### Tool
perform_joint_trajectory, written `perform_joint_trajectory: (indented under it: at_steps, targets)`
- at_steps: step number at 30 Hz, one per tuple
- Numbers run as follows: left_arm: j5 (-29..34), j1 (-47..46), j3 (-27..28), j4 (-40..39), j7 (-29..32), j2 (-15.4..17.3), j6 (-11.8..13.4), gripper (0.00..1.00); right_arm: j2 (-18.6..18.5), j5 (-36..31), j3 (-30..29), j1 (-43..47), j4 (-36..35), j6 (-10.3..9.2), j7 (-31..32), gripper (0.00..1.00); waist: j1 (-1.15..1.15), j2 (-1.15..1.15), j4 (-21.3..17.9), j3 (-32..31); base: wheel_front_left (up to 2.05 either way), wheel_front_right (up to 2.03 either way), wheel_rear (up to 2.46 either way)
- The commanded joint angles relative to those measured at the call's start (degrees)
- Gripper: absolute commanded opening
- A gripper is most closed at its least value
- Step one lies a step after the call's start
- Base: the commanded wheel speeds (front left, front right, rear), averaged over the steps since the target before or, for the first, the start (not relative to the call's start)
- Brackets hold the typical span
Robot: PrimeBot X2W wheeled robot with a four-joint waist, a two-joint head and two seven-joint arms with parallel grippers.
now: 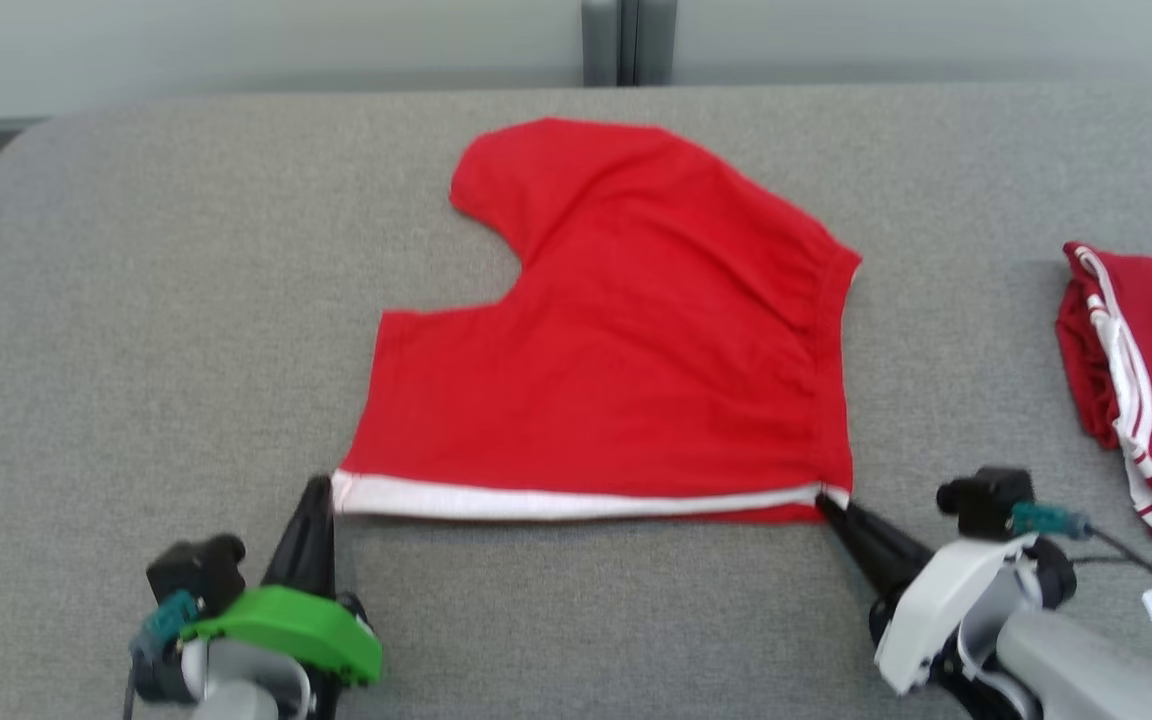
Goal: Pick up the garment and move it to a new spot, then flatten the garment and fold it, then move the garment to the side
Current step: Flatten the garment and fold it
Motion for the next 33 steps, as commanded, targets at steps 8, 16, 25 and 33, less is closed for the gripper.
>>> perform_joint_trajectory:
  at_steps: [8, 16, 25, 33]
  targets:
    - [-0.5, 11.2, 3.5, 0.8, 0.0, -0.4, 0.1, 0.00, 2.0, 1.8, 3.6, 9.1, 0.7, -0.08, -0.1, 0.00, 0.00, 0.00, -1.6, -10.6, 0.00, 0.00, 0.00]
    - [0.6, 18.6, 7.0, -1.8, 0.0, -0.3, 0.1, 0.00, -0.3, 9.0, 10.2, 12.6, -2.9, -0.08, -0.2, 0.00, 0.00, 0.00, -2.5, -12.0, 0.00, 0.00, 0.00]
    - [2.2, 4.7, 3.5, -8.3, 0.0, 2.5, 0.1, 0.00, -1.2, 12.6, 3.3, 5.7, -7.9, -0.08, -0.2, 0.00, 0.00, 0.00, -4.1, -5.4, 0.00, 0.00, 0.00]
    - [2.0, -20.5, -3.3, 2.9, 0.0, 5.8, 0.1, 0.00, 1.2, 18.0, -1.6, -7.2, -6.6, -0.08, -0.2, 0.00, 0.00, 0.00, -8.2, 7.1, 0.00, 0.00, 0.00]
